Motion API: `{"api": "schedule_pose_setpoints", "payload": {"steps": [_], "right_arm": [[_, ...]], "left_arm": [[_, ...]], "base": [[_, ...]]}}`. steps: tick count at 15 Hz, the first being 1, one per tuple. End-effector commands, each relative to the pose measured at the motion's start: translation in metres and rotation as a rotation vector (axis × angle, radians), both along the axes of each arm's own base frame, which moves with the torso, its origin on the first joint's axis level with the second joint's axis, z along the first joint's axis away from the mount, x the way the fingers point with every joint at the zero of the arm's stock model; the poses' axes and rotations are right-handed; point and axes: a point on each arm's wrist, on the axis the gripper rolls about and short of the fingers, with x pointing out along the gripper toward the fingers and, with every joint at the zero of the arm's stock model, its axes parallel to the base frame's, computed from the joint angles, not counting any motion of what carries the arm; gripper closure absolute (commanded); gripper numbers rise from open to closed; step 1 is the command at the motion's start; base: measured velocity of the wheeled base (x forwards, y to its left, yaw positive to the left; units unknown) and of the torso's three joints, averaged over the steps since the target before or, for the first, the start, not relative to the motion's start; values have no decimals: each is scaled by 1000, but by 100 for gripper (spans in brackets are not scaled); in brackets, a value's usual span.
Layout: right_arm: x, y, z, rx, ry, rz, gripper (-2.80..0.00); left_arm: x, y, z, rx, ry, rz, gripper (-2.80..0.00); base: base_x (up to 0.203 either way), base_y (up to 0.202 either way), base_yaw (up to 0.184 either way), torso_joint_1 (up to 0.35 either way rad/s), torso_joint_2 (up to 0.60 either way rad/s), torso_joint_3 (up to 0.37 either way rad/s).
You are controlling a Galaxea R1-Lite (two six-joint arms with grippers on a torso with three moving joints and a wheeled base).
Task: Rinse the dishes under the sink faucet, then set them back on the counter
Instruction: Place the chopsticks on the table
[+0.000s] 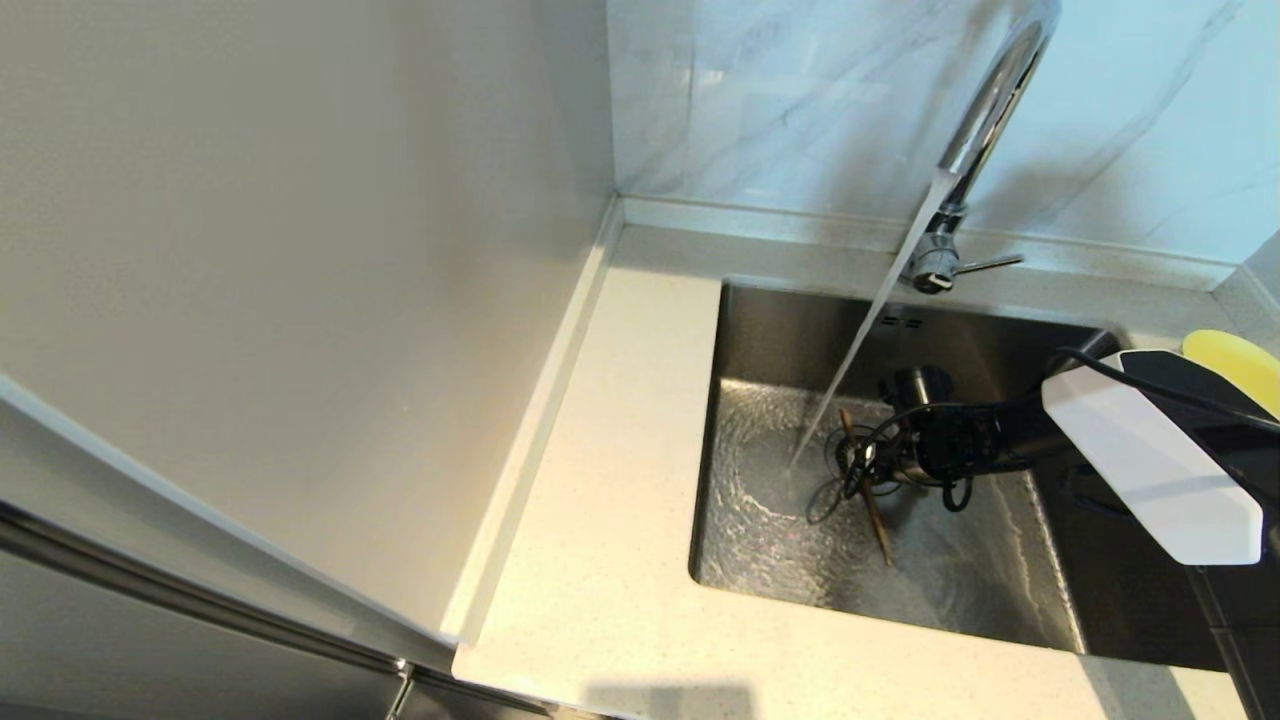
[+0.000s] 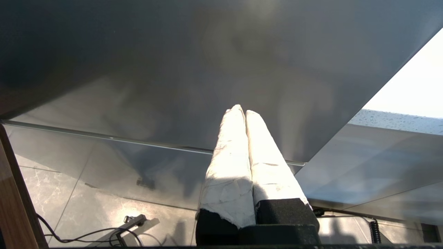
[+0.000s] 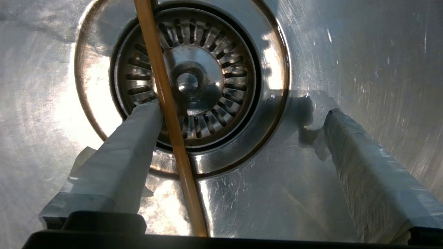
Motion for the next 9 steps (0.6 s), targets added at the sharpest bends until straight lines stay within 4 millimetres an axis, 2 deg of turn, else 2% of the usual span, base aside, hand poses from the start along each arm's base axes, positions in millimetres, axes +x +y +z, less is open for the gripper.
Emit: {"api": "schedule_pose_setpoints", "payload": {"steps": [1,9], "right_arm": [[1,0,-2,-6,1,-7,-280],[6,-5,-2,-39,-18,-47,-280]], "left_arm": [[0,0,0,0,0,1,0],[0,0,0,0,0,1,0]], "base": [[0,0,0,0,0,0],[0,0,0,0,0,0]]}}
